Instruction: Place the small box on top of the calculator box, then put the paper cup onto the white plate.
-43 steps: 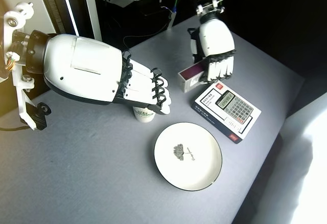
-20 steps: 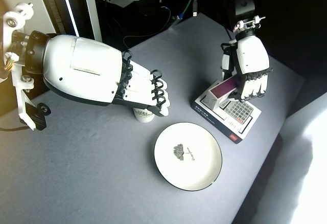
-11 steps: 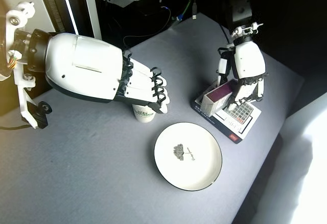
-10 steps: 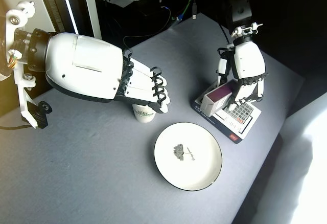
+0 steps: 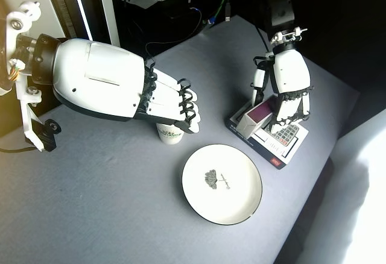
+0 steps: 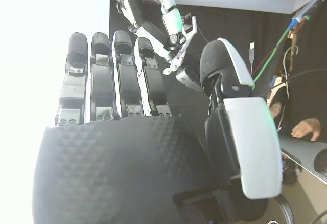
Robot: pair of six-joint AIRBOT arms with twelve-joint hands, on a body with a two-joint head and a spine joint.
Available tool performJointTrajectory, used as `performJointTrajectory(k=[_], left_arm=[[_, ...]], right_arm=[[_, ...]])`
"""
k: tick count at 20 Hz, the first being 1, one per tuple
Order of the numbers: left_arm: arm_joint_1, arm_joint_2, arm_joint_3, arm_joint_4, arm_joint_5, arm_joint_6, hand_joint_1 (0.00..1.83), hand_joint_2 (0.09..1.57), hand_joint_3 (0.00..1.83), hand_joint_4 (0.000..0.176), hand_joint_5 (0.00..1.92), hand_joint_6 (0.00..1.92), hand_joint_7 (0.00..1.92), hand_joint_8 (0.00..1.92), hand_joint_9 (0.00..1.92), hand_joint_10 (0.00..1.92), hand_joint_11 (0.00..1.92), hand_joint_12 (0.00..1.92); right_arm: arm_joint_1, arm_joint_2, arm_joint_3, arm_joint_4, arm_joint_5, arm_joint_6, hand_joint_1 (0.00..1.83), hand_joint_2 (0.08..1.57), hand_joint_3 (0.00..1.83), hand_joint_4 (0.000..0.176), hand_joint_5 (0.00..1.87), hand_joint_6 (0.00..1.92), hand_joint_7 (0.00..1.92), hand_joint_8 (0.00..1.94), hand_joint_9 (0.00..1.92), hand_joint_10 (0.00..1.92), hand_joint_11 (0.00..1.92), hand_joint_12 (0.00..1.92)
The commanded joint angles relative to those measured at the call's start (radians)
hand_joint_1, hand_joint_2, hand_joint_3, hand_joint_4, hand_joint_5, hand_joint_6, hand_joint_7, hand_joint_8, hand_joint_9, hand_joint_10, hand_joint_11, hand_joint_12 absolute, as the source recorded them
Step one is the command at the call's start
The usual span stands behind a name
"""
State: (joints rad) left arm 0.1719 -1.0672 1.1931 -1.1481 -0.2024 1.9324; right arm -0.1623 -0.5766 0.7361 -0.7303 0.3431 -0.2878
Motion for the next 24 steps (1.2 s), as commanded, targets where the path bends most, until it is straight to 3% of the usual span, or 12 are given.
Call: performJointTrajectory(k=[1, 3, 4, 6, 9, 10, 12, 14, 15, 19, 21, 24], left_arm=[[-0.016, 0.025, -0.008, 0.017, -0.080, -0.002, 0.40, 1.19, 0.00, 0.000, 0.30, 0.00, 0.35, 0.00, 0.34, 0.00, 0.00, 0.74], [-0.023, 0.031, -0.017, 0.033, -0.096, -0.016, 0.30, 1.12, 0.00, 0.000, 0.24, 0.00, 0.28, 0.00, 0.27, 0.00, 0.00, 0.63], [-0.025, 0.035, -0.026, 0.078, -0.113, -0.066, 0.27, 1.08, 0.00, 0.000, 0.20, 0.00, 0.24, 0.00, 0.24, 0.00, 0.00, 0.55], [-0.031, 0.051, -0.055, 0.092, -0.147, -0.084, 0.21, 1.02, 0.00, 0.000, 0.17, 0.00, 0.21, 0.00, 0.19, 0.00, 0.00, 0.48], [-0.042, 0.108, -0.133, 0.111, -0.191, -0.089, 0.10, 1.02, 0.00, 0.000, 0.09, 0.00, 0.09, 0.00, 0.09, 0.00, 0.00, 0.23], [-0.044, 0.122, -0.150, 0.155, -0.191, -0.131, 0.06, 1.02, 0.00, 0.000, 0.09, 0.00, 0.09, 0.00, 0.09, 0.00, 0.00, 0.21], [-0.039, 0.155, -0.183, 0.280, -0.188, -0.244, 0.04, 1.04, 0.00, 0.000, 0.08, 0.00, 0.07, 0.00, 0.08, 0.00, 0.00, 0.17], [-0.018, 0.199, -0.210, 0.463, -0.187, -0.409, 0.02, 1.04, 0.00, 0.000, 0.07, 0.00, 0.06, 0.00, 0.06, 0.00, 0.00, 0.17], [0.010, 0.238, -0.231, 0.653, -0.187, -0.604, 0.01, 1.05, 0.00, 0.000, 0.05, 0.00, 0.04, 0.00, 0.04, 0.00, 0.00, 0.13], [0.095, 0.357, -0.300, 1.100, -0.231, -0.996, 0.01, 1.06, 0.00, 0.000, 0.02, 0.01, 0.01, 0.00, 0.02, 0.00, 0.01, 0.04], [0.160, 0.417, -0.353, 1.182, -0.307, -1.051, 0.05, 1.06, 0.00, 0.000, 0.06, 0.01, 0.04, 0.01, 0.05, 0.01, 0.04, 0.06], [0.217, 0.488, -0.426, 1.231, -0.301, -1.087, 0.00, 1.08, 0.01, 0.000, 0.04, 0.00, 0.04, 0.01, 0.05, 0.01, 0.03, 0.07]], right_arm=[[0.006, -0.001, 0.001, 0.026, 0.088, 0.007, 0.47, 1.18, 0.00, 0.000, 0.15, 0.00, 0.16, 0.00, 0.12, 0.00, 0.00, 0.31], [-0.009, -0.025, 0.000, 0.026, 0.087, 0.006, 0.49, 1.11, 0.00, 0.000, 0.06, 0.00, 0.07, 0.00, 0.05, 0.00, 0.00, 0.16], [-0.017, -0.042, 0.000, 0.041, 0.087, 0.000, 0.54, 1.07, 0.00, 0.000, 0.01, 0.00, 0.01, 0.00, 0.01, 0.00, 0.00, 0.03], [-0.021, -0.059, 0.001, 0.127, 0.088, -0.042, 0.62, 0.96, 0.00, 0.000, 0.00, 0.00, 0.00, 0.00, 0.00, 0.00, 0.00, 0.00], [-0.013, -0.099, 0.001, 0.149, 0.068, -0.046, 0.68, 0.84, 0.00, 0.000, 0.00, 0.00, 0.00, 0.00, 0.00, 0.00, 0.00, 0.00], [-0.013, -0.111, 0.001, 0.180, 0.052, -0.046, 0.70, 0.82, 0.00, 0.000, 0.00, 0.00, 0.00, 0.00, 0.00, 0.00, 0.00, 0.00], [0.002, -0.129, 0.001, 0.205, 0.014, -0.046, 0.86, 0.78, 0.00, 0.000, 0.00, 0.00, 0.00, 0.00, 0.00, 0.00, 0.00, 0.00], [0.026, -0.137, 0.001, 0.220, -0.011, -0.042, 0.99, 0.78, 0.00, 0.000, 0.00, 0.00, 0.00, 0.00, 0.00, 0.00, 0.00, 0.00], [0.041, -0.143, 0.001, 0.225, -0.020, -0.023, 1.04, 0.79, 0.00, 0.000, 0.00, 0.00, 0.00, 0.00, 0.00, 0.00, 0.00, 0.00], [0.071, -0.189, 0.002, 0.225, -0.065, 0.001, 1.12, 0.79, 0.00, 0.000, 0.00, 0.00, 0.00, 0.00, 0.00, 0.00, 0.00, 0.00], [0.089, -0.202, 0.002, 0.225, -0.105, 0.064, 1.14, 0.82, 0.00, 0.000, 0.00, 0.00, 0.00, 0.00, 0.00, 0.00, 0.00, 0.00], [0.099, -0.202, 0.002, 0.225, -0.117, 0.141, 1.07, 0.86, 0.02, 0.000, 0.00, 0.00, 0.00, 0.00, 0.00, 0.00, 0.00, 0.00]])
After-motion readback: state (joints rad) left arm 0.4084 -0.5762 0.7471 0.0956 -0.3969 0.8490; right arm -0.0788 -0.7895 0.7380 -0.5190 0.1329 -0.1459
